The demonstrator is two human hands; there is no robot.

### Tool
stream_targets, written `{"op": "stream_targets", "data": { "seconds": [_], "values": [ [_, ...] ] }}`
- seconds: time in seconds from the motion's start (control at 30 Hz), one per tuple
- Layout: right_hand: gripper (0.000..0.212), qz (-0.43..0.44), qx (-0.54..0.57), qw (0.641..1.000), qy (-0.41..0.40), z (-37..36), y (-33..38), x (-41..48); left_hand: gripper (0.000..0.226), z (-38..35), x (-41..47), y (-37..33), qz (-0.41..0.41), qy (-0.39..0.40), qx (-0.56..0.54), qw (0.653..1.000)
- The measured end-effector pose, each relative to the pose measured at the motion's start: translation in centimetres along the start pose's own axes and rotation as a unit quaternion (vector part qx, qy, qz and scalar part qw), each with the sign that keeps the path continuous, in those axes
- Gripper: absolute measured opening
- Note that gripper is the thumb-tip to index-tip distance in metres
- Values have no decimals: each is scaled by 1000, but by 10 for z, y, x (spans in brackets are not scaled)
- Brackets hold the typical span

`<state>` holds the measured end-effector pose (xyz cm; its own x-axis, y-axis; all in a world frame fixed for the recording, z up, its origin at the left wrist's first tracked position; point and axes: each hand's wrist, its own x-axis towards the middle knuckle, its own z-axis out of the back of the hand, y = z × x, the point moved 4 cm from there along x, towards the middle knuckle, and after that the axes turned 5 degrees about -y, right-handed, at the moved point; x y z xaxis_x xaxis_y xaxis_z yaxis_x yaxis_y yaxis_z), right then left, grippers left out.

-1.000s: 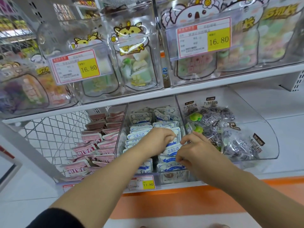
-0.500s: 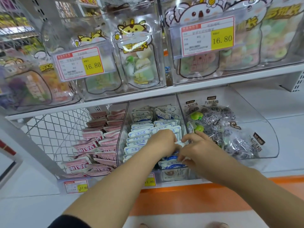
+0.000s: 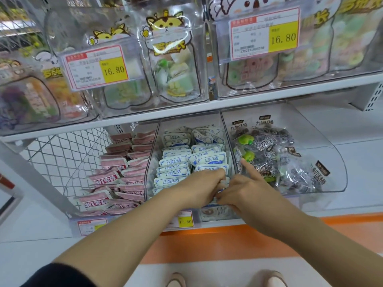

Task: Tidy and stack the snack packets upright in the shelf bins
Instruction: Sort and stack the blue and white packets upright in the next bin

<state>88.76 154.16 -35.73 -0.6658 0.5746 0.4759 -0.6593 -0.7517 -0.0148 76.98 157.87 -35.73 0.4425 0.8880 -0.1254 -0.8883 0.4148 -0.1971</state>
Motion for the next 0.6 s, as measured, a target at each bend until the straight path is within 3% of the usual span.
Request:
{"op": "stream_targets", "data": {
  "seconds": [0.17,0.3,0.4,0.47,0.6],
  "values": [
    [38,-9,-34,999,-21,2,-6,9,19,2,9,6,25,85,18,996],
    [35,-13,-23,1000,-1,2,-6,11,16,13,6,6,52,127,-77,988],
    [22,-18,19,1000,1,6,-7,13,26,36,9,22,82,27,-169,982],
    [11,-21,62,998,-12,10,-10,17,27,45,12,31,98,-63,-139,983],
    [0,-22,89,995,-25,11,-16,24,26,32,29,32,118,-40,-44,991]
  ]
}}
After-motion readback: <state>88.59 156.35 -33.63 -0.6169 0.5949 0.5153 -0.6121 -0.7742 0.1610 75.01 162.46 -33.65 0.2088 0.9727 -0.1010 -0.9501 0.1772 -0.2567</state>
